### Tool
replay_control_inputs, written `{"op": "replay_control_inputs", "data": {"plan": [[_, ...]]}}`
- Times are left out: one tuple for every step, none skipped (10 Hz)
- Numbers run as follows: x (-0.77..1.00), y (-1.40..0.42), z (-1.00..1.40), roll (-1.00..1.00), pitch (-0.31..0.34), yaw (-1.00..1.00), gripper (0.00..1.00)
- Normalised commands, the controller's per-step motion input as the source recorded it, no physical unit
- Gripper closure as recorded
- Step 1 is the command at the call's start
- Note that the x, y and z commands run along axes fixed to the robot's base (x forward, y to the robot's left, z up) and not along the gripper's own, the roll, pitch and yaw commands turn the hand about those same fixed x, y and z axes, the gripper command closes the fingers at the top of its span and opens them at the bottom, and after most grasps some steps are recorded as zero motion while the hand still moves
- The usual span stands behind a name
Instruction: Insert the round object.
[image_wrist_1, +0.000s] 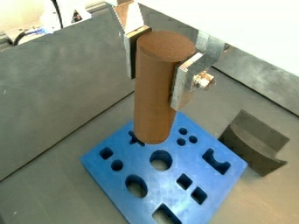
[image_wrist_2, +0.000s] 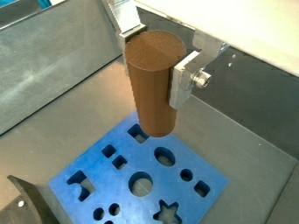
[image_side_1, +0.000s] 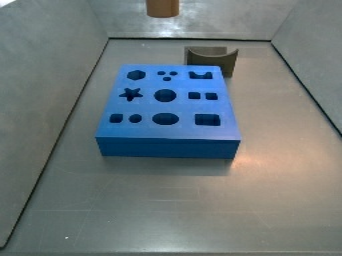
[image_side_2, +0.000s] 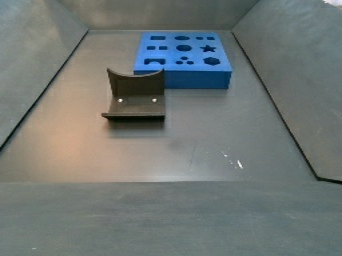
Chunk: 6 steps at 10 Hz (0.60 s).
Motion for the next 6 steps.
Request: {"op": "replay_control_inputs", "data": {"plan": [[0.06, 0.16, -0.79, 0.12, -0.141, -0.05, 1.0], [0.08, 0.21, -0.81, 0.16, -0.113, -0.05, 1.0], [0.06, 0.22, -0.82, 0.17, -0.096, -0.06, 1.0], [0.05, 0.26, -0.79, 0.17, -0.114, -0.01, 1.0], [0.04, 0.29, -0.78, 0.17, -0.12, 0.0, 1.0], [0.03, 0.25, -0.82, 0.17, -0.107, 0.0, 1.0]]}}
